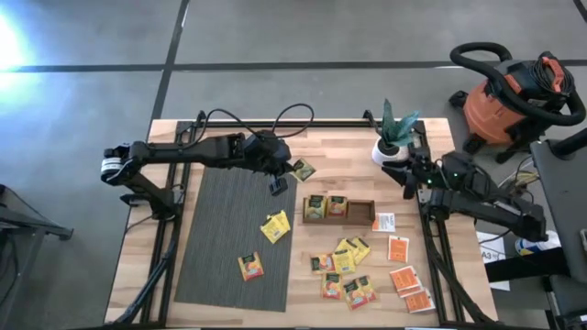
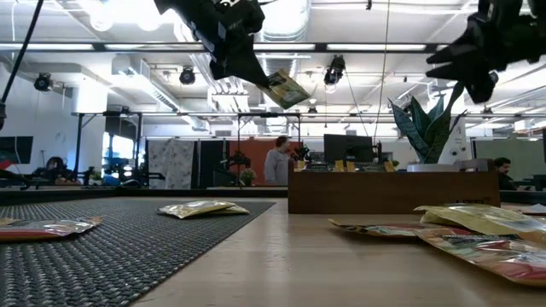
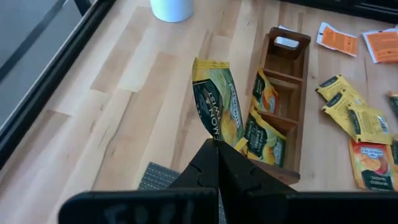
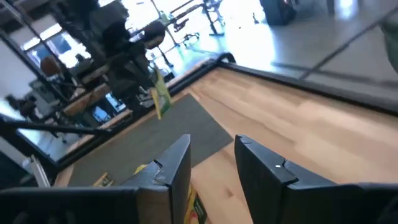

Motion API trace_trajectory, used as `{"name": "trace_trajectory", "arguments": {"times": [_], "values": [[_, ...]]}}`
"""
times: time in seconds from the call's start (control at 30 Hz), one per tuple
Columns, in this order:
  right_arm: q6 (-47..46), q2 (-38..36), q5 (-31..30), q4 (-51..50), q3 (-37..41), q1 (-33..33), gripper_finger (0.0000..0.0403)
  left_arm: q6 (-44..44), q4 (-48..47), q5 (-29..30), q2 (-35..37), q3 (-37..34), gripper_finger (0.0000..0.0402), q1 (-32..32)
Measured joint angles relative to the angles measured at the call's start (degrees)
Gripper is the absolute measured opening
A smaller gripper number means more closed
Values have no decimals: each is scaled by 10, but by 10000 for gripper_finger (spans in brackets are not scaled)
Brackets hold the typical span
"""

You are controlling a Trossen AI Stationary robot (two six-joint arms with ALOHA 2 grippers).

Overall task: Pick & Place Tea
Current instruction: Put the yellow tea bag into the middle section of the wooden organizer

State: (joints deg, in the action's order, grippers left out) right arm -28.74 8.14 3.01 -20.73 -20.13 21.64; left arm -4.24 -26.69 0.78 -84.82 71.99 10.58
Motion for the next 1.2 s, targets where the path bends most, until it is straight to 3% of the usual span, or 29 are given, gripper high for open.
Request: {"name": "trace_trajectory", "arguments": {"times": [0.3,0.7,0.9,1.07,1.2], "values": [[-9,-69,-1,1,65,0,126,-9,0,-20,-1,0,0,14],[-9,-60,-1,0,136,0,121,-5,29,-77,-40,0,0,36],[-9,-47,0,2,129,0,129,0,66,-91,-75,0,0,36],[-9,-47,0,0,129,0,132,29,67,-103,-115,42,0,27],[-9,-47,0,0,130,0,127,78,20,-103,-163,114,0,13]]}}
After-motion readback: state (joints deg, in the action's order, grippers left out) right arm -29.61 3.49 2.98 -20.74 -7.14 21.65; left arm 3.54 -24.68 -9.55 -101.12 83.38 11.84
